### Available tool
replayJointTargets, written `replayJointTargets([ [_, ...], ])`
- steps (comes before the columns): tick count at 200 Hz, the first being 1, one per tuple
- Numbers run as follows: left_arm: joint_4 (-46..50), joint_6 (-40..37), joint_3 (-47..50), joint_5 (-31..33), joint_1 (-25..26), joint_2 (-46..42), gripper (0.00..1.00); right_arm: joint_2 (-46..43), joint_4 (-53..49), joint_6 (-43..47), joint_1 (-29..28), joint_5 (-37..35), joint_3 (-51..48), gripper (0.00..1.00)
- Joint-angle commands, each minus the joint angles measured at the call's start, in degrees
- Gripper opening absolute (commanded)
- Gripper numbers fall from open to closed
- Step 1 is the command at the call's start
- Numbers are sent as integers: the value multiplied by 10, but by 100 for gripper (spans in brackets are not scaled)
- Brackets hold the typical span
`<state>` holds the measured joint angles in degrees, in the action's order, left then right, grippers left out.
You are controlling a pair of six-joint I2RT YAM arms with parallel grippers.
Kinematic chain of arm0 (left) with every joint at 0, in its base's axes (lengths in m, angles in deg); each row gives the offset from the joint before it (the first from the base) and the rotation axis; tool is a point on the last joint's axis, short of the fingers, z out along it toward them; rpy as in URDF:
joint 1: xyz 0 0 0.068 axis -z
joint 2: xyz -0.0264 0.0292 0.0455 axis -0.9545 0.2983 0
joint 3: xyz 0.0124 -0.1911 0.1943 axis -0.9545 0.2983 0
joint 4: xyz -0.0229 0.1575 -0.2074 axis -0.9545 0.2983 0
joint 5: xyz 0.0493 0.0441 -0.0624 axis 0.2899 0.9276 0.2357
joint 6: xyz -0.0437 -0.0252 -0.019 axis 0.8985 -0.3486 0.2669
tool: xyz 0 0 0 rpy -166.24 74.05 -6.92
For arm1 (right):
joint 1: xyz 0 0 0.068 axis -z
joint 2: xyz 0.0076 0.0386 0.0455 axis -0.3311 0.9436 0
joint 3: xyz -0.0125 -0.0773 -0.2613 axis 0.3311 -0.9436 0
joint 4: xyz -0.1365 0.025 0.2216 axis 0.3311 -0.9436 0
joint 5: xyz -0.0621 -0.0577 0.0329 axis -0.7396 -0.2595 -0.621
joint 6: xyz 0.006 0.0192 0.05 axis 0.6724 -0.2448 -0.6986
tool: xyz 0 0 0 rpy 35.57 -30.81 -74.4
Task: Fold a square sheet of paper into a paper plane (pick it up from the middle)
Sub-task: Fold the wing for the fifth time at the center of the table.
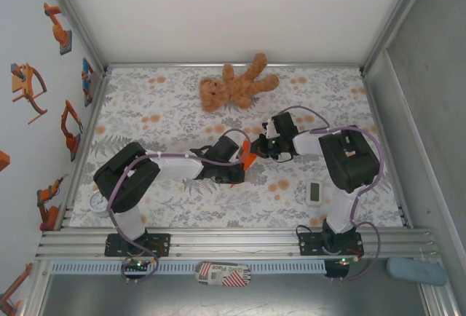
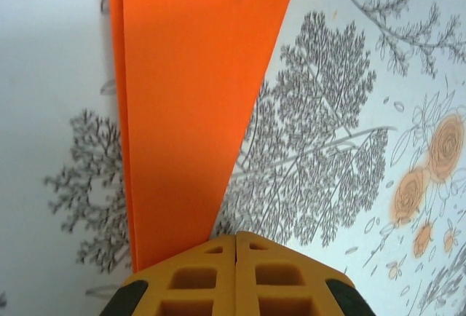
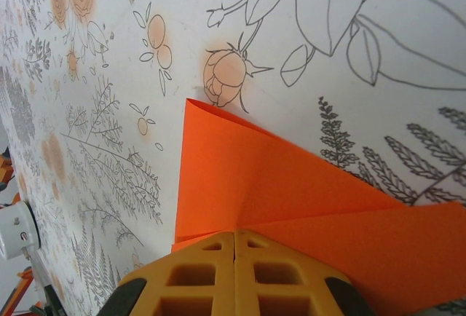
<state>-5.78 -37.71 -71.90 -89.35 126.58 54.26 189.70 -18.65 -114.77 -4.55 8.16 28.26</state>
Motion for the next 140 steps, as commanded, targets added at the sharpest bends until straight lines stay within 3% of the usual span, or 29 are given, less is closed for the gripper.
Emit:
replayJointTargets([
  [1, 101, 23, 59, -10, 15, 2, 0, 50, -65, 3, 4, -105, -20, 0],
  [46, 74, 46, 107, -22, 14, -54, 0, 48, -67, 5, 4, -106, -23, 0],
  [92, 105, 4, 19, -15, 5, -138, 2, 46, -66, 7, 4, -104, -26, 0],
  [140, 92, -8, -40, -6, -40, -63, 1, 46, -60, 5, 4, -100, -26, 0],
])
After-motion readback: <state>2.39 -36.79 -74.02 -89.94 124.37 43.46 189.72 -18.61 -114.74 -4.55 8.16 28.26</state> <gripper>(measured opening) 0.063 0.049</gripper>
